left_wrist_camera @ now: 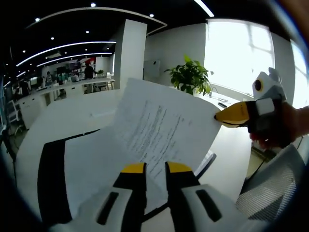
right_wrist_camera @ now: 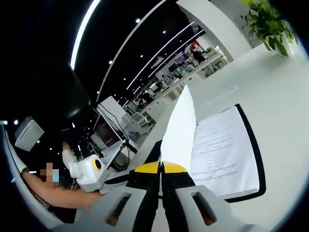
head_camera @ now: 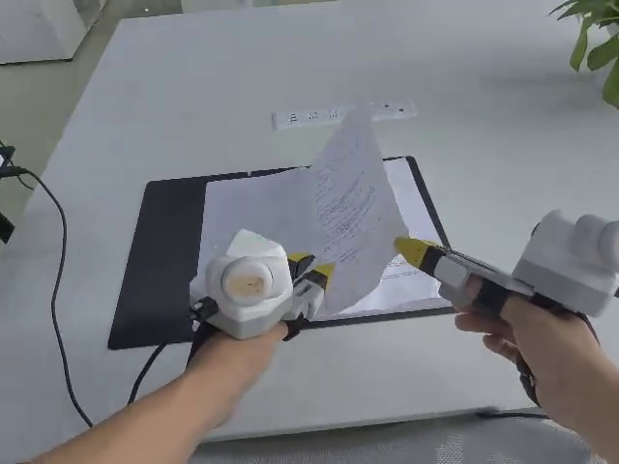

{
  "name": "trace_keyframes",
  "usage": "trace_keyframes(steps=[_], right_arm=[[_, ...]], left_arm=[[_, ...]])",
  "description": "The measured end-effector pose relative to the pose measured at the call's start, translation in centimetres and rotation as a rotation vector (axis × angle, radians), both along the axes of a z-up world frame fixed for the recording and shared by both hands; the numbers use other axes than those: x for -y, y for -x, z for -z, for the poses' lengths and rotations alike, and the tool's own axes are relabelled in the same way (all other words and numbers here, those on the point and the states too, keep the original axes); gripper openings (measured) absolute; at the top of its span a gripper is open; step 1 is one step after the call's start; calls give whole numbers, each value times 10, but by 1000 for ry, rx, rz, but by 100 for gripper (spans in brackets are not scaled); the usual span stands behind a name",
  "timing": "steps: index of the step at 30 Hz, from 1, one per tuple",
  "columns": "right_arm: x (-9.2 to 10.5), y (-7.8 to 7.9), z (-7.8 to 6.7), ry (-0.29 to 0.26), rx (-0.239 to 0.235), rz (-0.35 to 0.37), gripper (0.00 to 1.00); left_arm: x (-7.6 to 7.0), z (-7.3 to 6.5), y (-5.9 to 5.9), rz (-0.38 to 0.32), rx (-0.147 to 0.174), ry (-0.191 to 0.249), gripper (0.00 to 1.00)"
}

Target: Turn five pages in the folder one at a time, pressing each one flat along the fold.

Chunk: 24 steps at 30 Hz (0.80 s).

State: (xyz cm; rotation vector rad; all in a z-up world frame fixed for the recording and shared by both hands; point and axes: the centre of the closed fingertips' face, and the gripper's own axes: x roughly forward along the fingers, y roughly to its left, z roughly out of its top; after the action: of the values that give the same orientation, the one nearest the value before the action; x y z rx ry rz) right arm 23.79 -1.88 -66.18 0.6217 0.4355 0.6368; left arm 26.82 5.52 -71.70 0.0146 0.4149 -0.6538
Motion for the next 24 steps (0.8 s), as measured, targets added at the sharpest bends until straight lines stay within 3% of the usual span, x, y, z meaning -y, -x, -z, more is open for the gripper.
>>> trace_keyframes(steps=[6, 11, 18, 24], right_arm=[[-42, 2, -4, 11, 21, -70, 0], [-69, 0, -3, 20, 27, -102, 0], [-96, -4, -1, 18, 21, -135, 0], [-116, -4, 10, 47, -1, -166, 0]], left_arm=[[-41, -23, 6, -50, 49, 17, 14], [-73, -33, 11, -94, 65, 26, 13], [-101, -38, 15, -132, 76, 25, 13], [-114, -42, 18, -149, 84, 34, 13]])
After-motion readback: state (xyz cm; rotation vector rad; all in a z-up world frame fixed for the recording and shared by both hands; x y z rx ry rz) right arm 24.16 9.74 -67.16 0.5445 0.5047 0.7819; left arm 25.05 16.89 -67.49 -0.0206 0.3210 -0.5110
